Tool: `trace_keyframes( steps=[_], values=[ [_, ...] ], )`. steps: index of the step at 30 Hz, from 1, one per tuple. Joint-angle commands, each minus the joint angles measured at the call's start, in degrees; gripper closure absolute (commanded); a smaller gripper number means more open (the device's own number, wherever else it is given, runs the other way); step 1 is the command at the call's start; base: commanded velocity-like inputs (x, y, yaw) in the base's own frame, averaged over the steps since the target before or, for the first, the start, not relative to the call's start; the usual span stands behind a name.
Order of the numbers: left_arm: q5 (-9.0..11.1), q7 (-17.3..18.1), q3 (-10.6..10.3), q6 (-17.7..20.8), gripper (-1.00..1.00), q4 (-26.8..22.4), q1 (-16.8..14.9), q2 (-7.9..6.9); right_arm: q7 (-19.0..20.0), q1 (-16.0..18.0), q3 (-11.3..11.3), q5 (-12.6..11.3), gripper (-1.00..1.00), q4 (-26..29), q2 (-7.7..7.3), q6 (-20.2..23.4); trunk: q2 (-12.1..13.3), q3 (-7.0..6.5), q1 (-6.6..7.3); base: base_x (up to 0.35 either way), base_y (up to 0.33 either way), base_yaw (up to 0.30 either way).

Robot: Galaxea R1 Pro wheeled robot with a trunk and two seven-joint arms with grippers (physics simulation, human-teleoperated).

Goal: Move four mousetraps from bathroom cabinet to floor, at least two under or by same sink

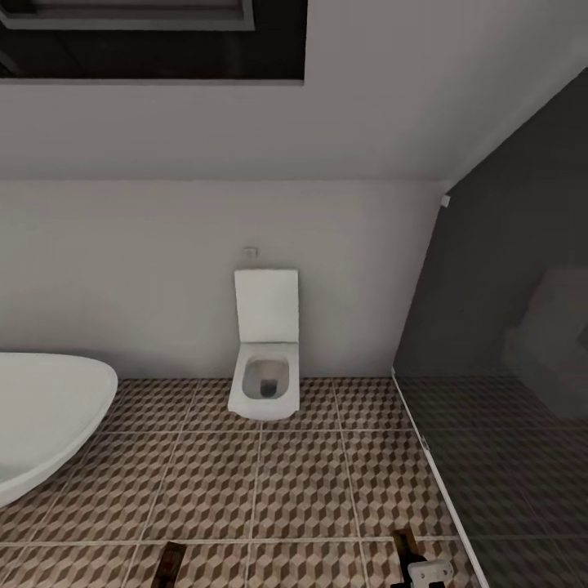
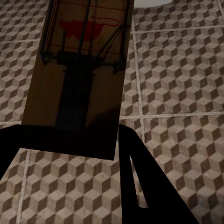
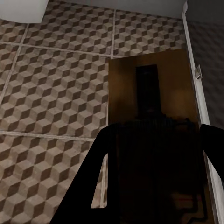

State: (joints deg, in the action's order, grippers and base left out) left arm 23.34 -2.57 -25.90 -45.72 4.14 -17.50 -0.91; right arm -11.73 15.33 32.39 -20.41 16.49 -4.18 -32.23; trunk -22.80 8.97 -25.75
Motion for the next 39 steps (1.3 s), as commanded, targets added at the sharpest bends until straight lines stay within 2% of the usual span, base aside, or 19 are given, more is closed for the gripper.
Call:
trace_keyframes(
  steps=[1,16,33,35,36,37,39],
  values=[
    [-0.13,-0.6,-0.47,-0.25,1.0,0.17,-0.08,0.04,-0.31,0.05,0.48,-0.27,1.0,0.04,-0.04,-0.07,-0.12,0.11,-0.03,0.0,0.0,-0.001],
    [-0.13,-0.6,-0.47,-0.25,1.0,0.17,-0.08,0.47,-0.31,0.05,0.48,-0.28,1.0,0.04,-0.05,-0.11,-0.12,0.11,-0.03,0.0,0.0,0.0],
    [-0.13,-0.69,-0.24,0.16,1.0,-0.15,-0.08,0.11,-0.25,0.05,0.47,-0.26,1.0,0.07,-0.15,0.01,-0.12,0.11,-0.03,0.0,0.0,0.0],
    [-0.13,-0.74,-0.09,3.11,1.0,-0.44,-0.08,-0.28,-0.33,0.05,0.42,-0.3,1.0,0.59,-0.14,0.53,-0.12,0.11,-0.03,0.0,0.0,0.0],
    [-0.15,-0.72,-0.04,6.42,1.0,-0.98,-0.08,-0.43,-0.39,0.05,0.38,-0.31,1.0,1.08,-0.14,1.17,-0.12,0.11,-0.03,0.0,0.0,0.0],
    [-0.18,-0.68,0.0,10.76,1.0,-2.3,-0.11,-0.63,-0.42,0.08,0.39,-0.32,1.0,2.09,-0.13,2.46,-0.12,0.11,-0.03,0.0,0.0,0.0],
    [-0.2,-0.63,0.03,21.11,1.0,-8.12,-0.14,-1.7,-0.75,0.16,0.38,-0.29,1.0,6.03,-0.13,7.56,-0.12,0.11,-0.03,0.0,0.0,0.0]
  ],
)
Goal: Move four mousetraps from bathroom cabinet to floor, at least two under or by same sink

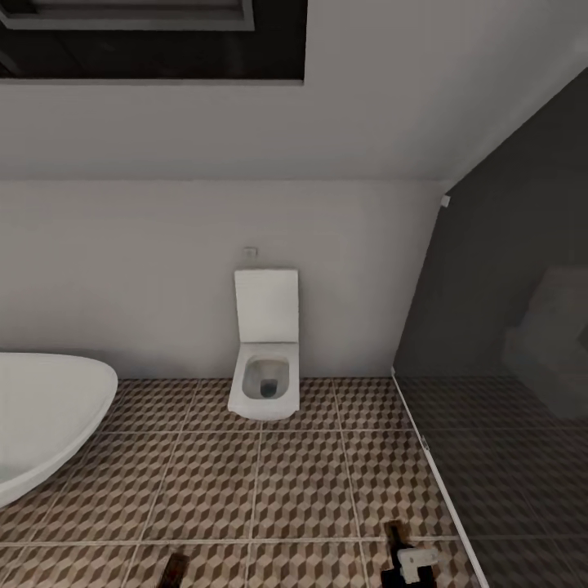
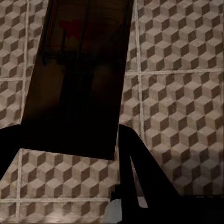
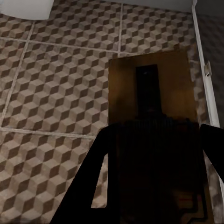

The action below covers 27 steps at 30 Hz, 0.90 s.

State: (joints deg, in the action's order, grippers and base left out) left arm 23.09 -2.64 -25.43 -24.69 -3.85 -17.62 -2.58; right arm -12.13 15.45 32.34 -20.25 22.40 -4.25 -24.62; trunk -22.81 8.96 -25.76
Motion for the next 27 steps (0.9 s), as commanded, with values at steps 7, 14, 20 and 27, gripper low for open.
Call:
trace_keyframes(
  steps=[7,14,20,27],
  values=[
    [-0.04,-2.89,3.49,34.65,1.0,-29.01,-0.71,-4.25,-3.6,4.53,0.33,1.61,1.0,15.55,0.18,19.15,-0.11,0.13,-0.03,0.0,0.0,0.0],
    [-0.33,-7.45,7.62,53.57,1.0,-40.83,-7.35,-4.36,-4.09,14.87,0.28,2.36,1.0,16.5,5.21,31.83,-0.11,0.13,-0.03,0.0,0.0,0.0],
    [-0.49,-7.82,7.78,53.16,1.0,-34.04,-11.82,-4.42,-4.15,18.61,0.27,2.37,1.0,16.39,8.21,36.05,-0.11,0.13,-0.03,0.0,0.0,0.0],
    [-0.51,-7.59,7.44,38.21,1.0,-32.74,-12.16,-4.2,-3.99,18.9,0.33,2.26,1.0,16.19,8.39,35.97,-0.11,0.13,-0.03,0.0,0.0,0.0]
  ],
)
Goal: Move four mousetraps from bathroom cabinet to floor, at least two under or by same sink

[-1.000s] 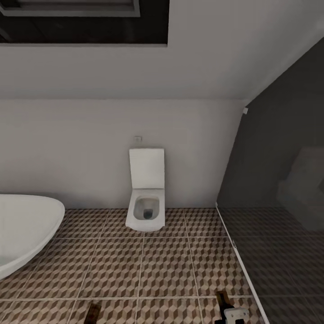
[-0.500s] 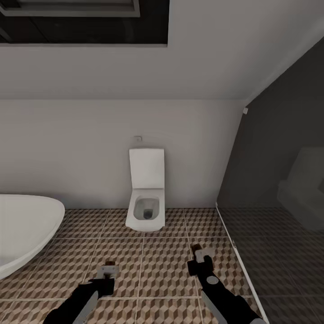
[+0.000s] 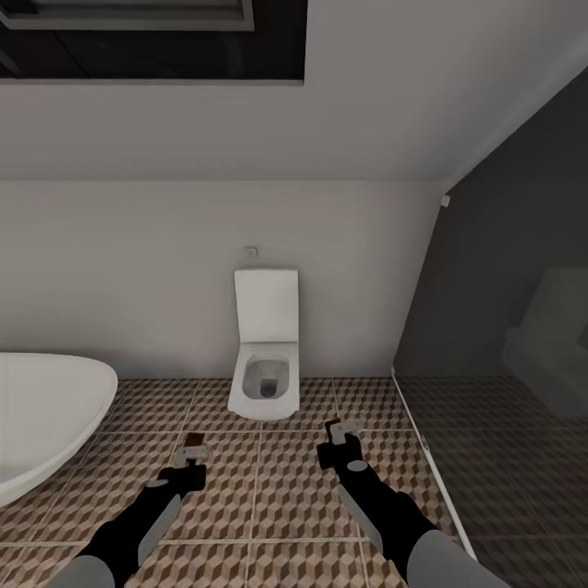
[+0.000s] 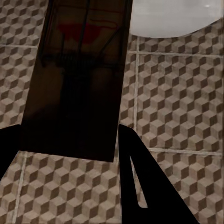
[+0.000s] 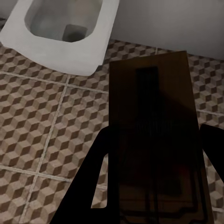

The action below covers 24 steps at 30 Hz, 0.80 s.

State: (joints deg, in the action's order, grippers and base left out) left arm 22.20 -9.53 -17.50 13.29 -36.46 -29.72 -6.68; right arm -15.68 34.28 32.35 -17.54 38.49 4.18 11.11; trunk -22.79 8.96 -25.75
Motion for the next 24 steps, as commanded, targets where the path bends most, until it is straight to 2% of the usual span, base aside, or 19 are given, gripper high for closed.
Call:
trace_keyframes(
  steps=[1,13,24],
  values=[
    [0.39,-0.69,-0.52,-0.39,1.0,-0.08,-0.06,-0.06,-0.4,0.08,0.36,-0.49,1.0,0.09,-0.07,0.24,-0.13,0.12,-0.04,0.0,0.0,0.0],
    [0.21,-0.5,-0.75,-2.11,1.0,-0.31,-0.14,-1.03,-0.14,0.09,0.52,-0.65,1.0,0.27,-0.43,0.22,-0.13,0.12,-0.04,0.0,0.0,0.0],
    [0.28,-0.52,-3.36,-2.13,1.0,-0.67,-0.16,-0.88,-0.14,0.09,0.52,-0.65,1.0,0.26,-0.52,0.23,-0.13,0.12,-0.04,0.0,0.0,0.0]
  ],
)
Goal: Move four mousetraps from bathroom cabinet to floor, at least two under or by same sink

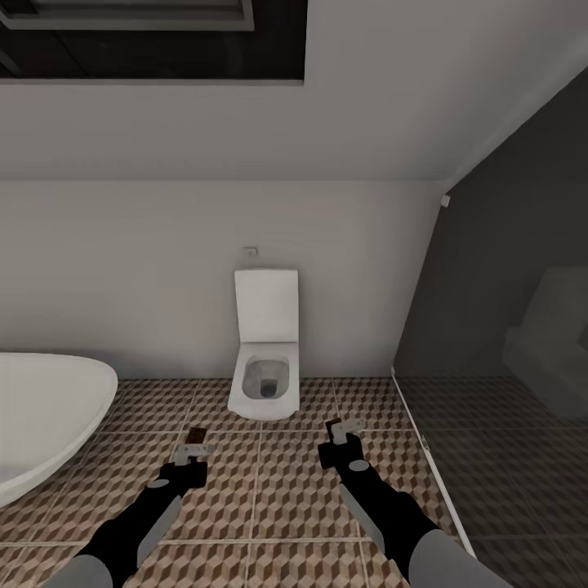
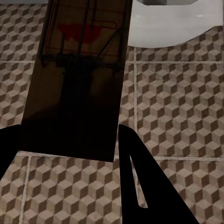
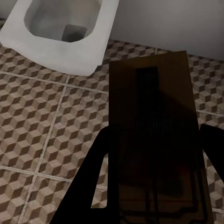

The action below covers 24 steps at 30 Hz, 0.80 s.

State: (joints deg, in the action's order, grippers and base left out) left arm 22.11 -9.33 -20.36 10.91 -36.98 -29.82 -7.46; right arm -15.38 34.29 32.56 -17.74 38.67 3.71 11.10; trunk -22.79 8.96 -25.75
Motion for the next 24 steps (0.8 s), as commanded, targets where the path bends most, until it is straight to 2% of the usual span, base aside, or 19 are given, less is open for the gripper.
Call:
trace_keyframes(
  steps=[1,16,18,22,24],
  values=[
    [0.45,-0.7,-0.54,0.26,1.0,-0.11,-0.06,-0.07,-0.44,0.07,0.31,-0.46,1.0,0.09,-0.07,0.24,-0.13,0.12,-0.04,0.0,0.0,0.0],
    [0.48,-0.69,-0.75,0.26,1.0,-0.11,-0.06,-0.01,-0.44,0.07,0.31,-0.43,1.0,0.09,-0.02,0.24,-0.13,0.12,-0.04,0.0,0.0,0.0],
    [0.48,-0.69,-1.1,0.26,1.0,-0.11,-0.06,-0.01,-0.44,0.07,0.31,-0.41,1.0,0.09,-0.02,0.24,-0.13,0.12,-0.04,0.0,0.0,0.0],
    [0.48,-0.78,-3.3,0.25,1.0,-0.11,-0.06,-0.01,-0.44,0.07,0.31,-0.37,1.0,0.09,-0.02,0.24,-0.13,0.12,-0.04,0.0,0.0,0.0],
    [0.48,-0.78,-3.44,0.25,1.0,-0.11,-0.06,0.02,-0.46,0.07,0.31,-0.37,1.0,0.09,-0.05,0.24,-0.13,0.12,-0.04,0.0,0.0,0.0]
  ],
)
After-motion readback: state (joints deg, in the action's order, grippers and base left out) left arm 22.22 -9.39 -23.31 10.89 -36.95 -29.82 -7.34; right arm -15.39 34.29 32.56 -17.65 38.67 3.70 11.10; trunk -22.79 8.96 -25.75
